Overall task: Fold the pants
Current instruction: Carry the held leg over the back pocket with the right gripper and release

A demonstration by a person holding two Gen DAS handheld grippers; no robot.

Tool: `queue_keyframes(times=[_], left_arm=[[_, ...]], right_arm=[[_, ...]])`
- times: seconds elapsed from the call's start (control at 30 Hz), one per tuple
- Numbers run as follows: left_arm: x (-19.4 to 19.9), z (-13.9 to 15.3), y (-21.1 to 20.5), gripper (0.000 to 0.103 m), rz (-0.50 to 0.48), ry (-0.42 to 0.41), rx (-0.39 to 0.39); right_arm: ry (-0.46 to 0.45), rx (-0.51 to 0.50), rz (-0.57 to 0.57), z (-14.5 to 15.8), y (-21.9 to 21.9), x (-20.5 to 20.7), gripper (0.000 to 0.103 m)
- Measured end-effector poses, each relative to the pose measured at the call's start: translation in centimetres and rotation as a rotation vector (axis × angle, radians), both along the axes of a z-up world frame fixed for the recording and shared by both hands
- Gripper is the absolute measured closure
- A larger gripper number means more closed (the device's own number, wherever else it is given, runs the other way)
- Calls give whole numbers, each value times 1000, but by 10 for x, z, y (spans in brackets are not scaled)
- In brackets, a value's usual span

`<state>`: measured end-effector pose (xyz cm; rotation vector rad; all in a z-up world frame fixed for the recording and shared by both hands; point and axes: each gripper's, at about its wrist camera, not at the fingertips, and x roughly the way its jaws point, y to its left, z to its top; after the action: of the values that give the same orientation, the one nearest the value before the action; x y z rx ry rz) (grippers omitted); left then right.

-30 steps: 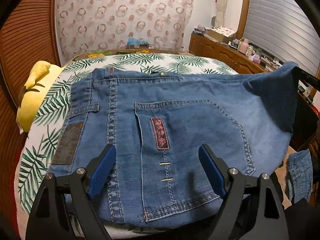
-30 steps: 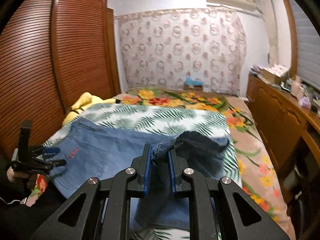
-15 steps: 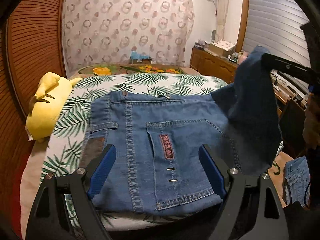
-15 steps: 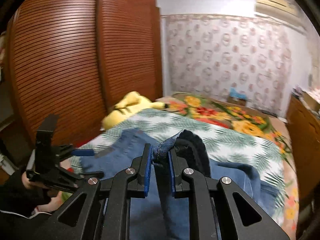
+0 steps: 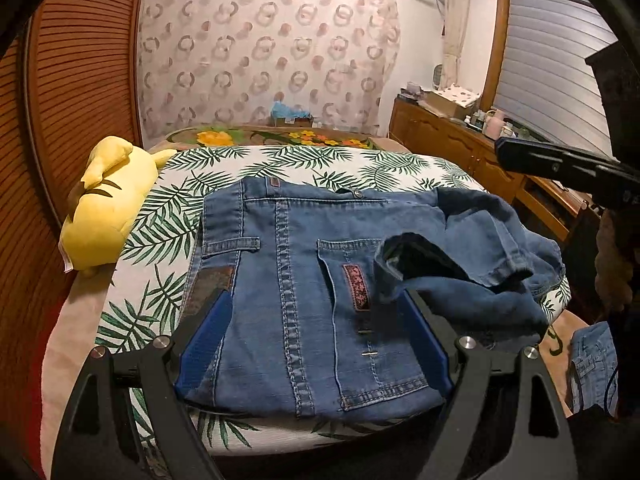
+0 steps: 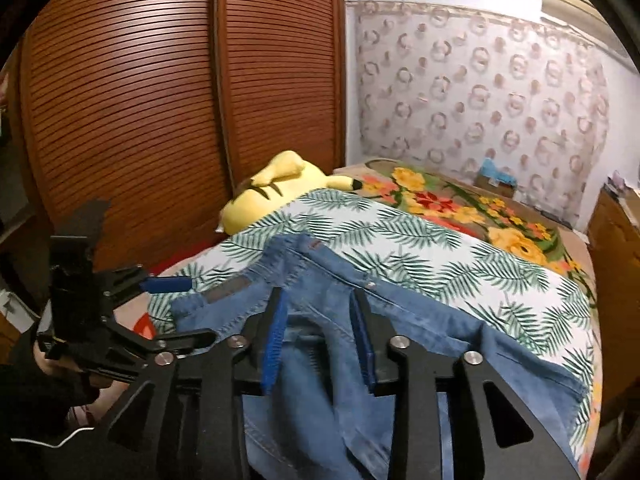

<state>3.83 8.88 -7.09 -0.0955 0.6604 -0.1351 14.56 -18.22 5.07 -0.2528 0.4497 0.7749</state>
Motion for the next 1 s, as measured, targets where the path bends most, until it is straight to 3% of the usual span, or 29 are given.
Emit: queue_keyframes(times=[0.17, 0.47, 0.67, 0.9, 1.0], left_arm=[[3, -5, -6, 18, -14, 12, 3], [15, -18, -18, 18, -40, 49, -2], [17, -24, -23, 18, -55, 64, -1], [17, -24, -22, 18, -53, 62, -3], [18, -24, -22, 18, -54, 63, -3]], right_arm=[[1, -30, -69, -14, -16, 19, 59], [66, -89, -223, -61, -35, 72, 58], [106, -117, -233, -78, 3, 73, 58], [146, -131, -242, -86, 8, 67, 55], [122, -122, -246, -87, 6, 57, 54]])
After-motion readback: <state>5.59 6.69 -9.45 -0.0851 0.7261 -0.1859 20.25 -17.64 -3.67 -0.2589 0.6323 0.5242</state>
